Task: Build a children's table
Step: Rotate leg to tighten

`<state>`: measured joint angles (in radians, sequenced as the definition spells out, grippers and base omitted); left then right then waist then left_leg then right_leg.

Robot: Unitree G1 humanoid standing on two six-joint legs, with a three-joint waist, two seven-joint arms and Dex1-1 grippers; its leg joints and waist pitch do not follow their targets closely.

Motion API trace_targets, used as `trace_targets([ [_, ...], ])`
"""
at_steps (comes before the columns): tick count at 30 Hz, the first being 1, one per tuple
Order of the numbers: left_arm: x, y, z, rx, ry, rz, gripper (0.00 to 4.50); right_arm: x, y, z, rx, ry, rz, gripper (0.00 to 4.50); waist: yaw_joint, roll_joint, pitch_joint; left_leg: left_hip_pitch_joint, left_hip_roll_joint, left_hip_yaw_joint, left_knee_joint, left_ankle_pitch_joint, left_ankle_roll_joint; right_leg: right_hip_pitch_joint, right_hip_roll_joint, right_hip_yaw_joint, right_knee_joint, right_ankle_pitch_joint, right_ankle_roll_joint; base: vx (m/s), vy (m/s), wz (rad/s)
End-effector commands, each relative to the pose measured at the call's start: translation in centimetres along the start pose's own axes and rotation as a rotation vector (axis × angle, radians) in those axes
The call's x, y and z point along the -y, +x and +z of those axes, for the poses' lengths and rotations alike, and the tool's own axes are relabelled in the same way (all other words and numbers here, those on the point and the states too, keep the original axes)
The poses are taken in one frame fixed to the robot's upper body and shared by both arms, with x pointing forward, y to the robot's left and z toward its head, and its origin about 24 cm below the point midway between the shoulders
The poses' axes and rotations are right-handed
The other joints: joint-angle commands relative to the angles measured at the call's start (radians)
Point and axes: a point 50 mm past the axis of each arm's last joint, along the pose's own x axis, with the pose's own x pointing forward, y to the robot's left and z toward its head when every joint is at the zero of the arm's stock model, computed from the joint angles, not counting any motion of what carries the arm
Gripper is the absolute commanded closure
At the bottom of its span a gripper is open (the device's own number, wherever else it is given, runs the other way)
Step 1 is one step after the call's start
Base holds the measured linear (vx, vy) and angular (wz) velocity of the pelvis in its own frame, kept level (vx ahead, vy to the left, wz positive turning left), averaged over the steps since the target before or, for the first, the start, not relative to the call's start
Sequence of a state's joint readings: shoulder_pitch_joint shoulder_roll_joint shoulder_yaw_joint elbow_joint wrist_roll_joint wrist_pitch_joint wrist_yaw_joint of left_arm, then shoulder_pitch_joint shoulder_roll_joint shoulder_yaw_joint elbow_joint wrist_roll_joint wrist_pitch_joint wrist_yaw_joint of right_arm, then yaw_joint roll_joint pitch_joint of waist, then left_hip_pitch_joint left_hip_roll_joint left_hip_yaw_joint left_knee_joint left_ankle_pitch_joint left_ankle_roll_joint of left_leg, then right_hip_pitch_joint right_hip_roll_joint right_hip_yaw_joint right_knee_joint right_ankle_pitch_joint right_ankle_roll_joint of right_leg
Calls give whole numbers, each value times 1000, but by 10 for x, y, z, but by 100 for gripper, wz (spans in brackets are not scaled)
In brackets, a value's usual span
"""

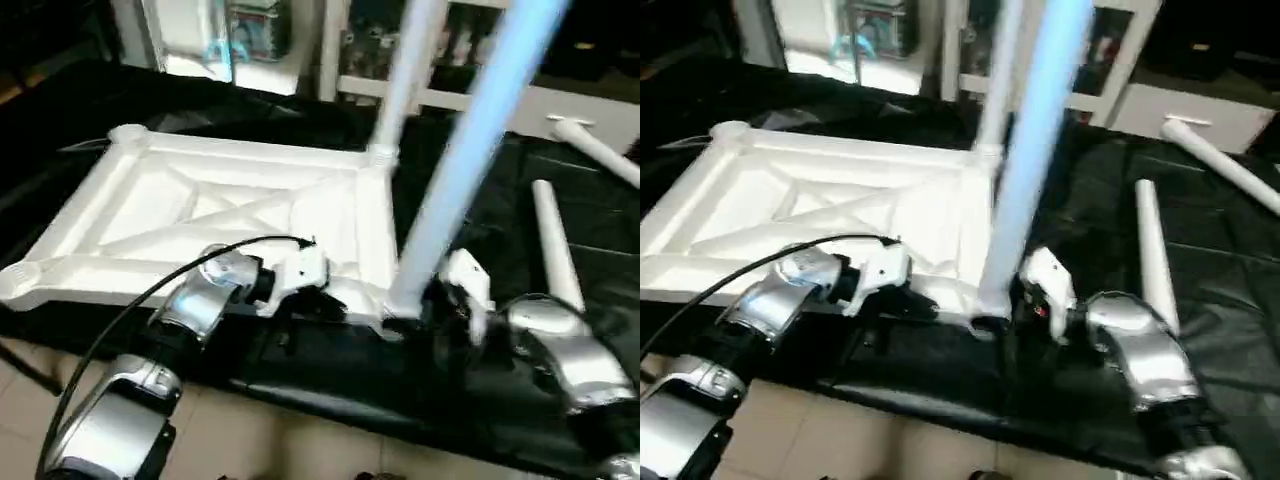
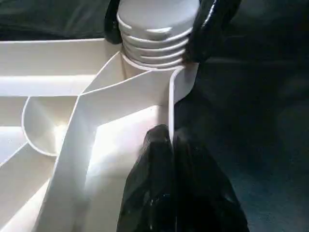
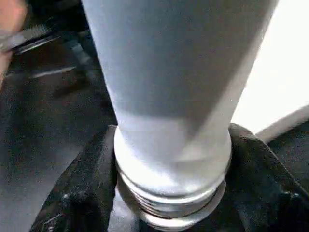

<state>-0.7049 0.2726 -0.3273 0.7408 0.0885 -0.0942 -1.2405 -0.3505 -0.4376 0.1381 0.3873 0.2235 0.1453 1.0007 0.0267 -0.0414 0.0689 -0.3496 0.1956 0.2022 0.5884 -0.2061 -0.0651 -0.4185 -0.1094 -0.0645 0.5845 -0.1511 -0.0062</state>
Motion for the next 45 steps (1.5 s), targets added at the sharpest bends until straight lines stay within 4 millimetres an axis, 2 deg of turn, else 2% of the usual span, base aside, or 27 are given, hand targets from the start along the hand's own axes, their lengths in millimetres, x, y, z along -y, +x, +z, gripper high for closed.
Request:
trace_targets([
  [1,12,20,-9,-20,-58,-46,450,21,-3,-6,-13,74,-276,175,2,-11,-55,-6,34,-19,-79,-243,50,48,-40,35,-71,-378,-201,0,0,0],
  [2,9,22,-6,-11,-64,-23,450,22,2,-7,6,109,-334,175,0,-9,-55,-5,33,-20,-79,-252,43,46,-40,35,-74,-394,-194,0,0,0],
  [3,7,26,-3,1,-73,8,450,22,7,-8,26,152,-393,176,-4,-11,-54,-6,32,-25,-83,-278,24,47,-40,33,-79,-435,-171,0,0,0],
  [4,4,30,1,8,-74,35,450,22,13,-9,45,184,-445,176,-6,-11,-53,-4,32,-25,-84,-285,21,43,-39,34,-81,-442,-166,0,0,0],
  [5,2,32,3,14,-75,57,450,21,17,-9,58,207,-484,176,-8,-10,-54,2,30,-26,-84,-301,15,38,-39,33,-86,-456,-161,0,0,0],
  [6,-1,36,6,16,-83,93,450,21,22,-10,66,233,-542,176,-10,-10,-55,0,30,-26,-84,-300,14,40,-38,33,-84,-452,-160,0,0,0],
  [7,-5,43,11,12,-89,160,450,20,34,-13,71,279,-641,176,-14,-3,-55,-1,30,-26,-86,-300,9,37,-38,34,-85,-437,-161,0,0,0],
  [8,-5,43,11,12,-89,160,450,20,34,-13,71,279,-641,176,-17,-4,-53,0,30,-25,-86,-305,1,33,-37,34,-86,-438,-161,0,0,0],
  [9,-7,46,13,8,-88,189,450,19,38,-15,68,295,-677,176,-19,-7,-55,-1,27,-28,-87,-316,-2,39,-36,31,-87,-445,-156,0,0,0],
  [10,-11,50,15,7,-109,242,450,16,47,-17,54,313,-712,176,-19,1,-54,2,28,-27,-87,-323,1,35,-36,32,-88,-435,-160,0,0,0],
  [12,-18,56,19,3,-142,359,450,8,66,-23,-17,297,-808,176,-24,0,-54,6,26,-24,-87,-337,-6,29,-32,34,-89,-417,-167,0,0,0],
  [13,-19,59,21,1,-153,396,450,2,78,-23,-27,293,-812,176,-26,2,-54,4,22,-25,-86,-344,-11,29,-33,33,-90,-433,-165,0,0,0],
  [16,-21,64,24,-7,-148,435,450,-9,96,-18,-22,278,-802,176,-24,-2,-54,5,22,-24,-86,-353,3,28,-32,33,-92,-425,-159,0,0,0],
  [17,-22,65,25,-10,-138,439,450,-12,101,-16,-18,279,-797,176,-23,-7,-54,4,21,-22,-86,-352,14,28,-32,33,-94,-426,-152,0,0,0],
  [20,-22,66,27,6,-140,431,450,-10,103,-8,25,266,-795,176,-22,-7,-54,1,22,-25,-89,-351,28,31,-34,32,-97,-463,-126,0,0,0],
  [28,-22,62,23,-2,-118,422,450,-2,95,12,217,244,-732,176,-21,-7,-55,-2,26,-24,-91,-356,42,30,-35,33,-96,-435,-135,0,0,0],
  [30,-21,59,20,-5,-99,395,450,2,81,18,323,245,-689,120,-19,-3,-54,-1,26,-23,-91,-353,47,30,-35,34,-96,-423,-146,0,0,0],
  [32,-19,56,16,-12,-90,362,450,7,66,22,390,234,-669,104,-12,-7,-55,3,27,-18,-89,-342,63,29,-34,37,-95,-390,-155,0,0,0],
  [33,-18,54,12,-17,-92,353,450,11,56,25,425,227,-646,97,-10,-4,-55,-1,28,-18,-89,-323,74,34,-35,38,-90,-358,-167,0,0,0],
  [34,-18,54,12,-17,-92,353,450,11,56,25,426,226,-646,85,-9,-7,-58,-8,29,-19,-89,-290,88,41,-36,37,-84,-322,-176,0,0,0],
  [36,-15,48,7,-24,-79,305,450,19,38,30,441,176,-632,64,-6,-6,-59,-11,29,-18,-87,-240,101,45,-37,36,-78,-277,-191,0,0,0],
  [38,-13,46,5,-25,-69,267,450,23,30,32,429,142,-624,52,-2,-4,-58,-9,32,-16,-85,-213,111,43,-37,36,-76,-267,-198,0,0,0],
  [41,-5,38,-3,-50,-25,153,450,30,11,32,349,56,-552,15,8,-2,-61,-7,33,-13,-78,-139,130,47,-33,37,-61,-164,-236,0,0,0],
  [42,-2,35,-6,-58,-13,108,450,31,4,32,316,30,-514,8,9,-2,-62,-5,32,-11,-76,-140,137,46,-32,37,-59,-145,-247,57,6,1],
  [43,5,28,-12,-68,-13,16,450,31,-8,29,233,-20,-408,8,10,1,-64,-4,31,-12,-73,-115,148,52,-31,37,-50,-82,-266,56,8,1],
  [44,7,26,-13,-70,-15,-8,450,30,-12,27,205,-39,-374,3,13,1,-65,-3,33,-10,-70,-91,165,53,-31,37,-43,-27,-282,56,8,1],
  [45,10,22,-16,-76,-24,-58,450,27,-18,22,132,-82,-293,3,12,2,-63,-3,34,-9,-69,-85,176,52,-33,38,-41,-9,-295,0,0,0],
])
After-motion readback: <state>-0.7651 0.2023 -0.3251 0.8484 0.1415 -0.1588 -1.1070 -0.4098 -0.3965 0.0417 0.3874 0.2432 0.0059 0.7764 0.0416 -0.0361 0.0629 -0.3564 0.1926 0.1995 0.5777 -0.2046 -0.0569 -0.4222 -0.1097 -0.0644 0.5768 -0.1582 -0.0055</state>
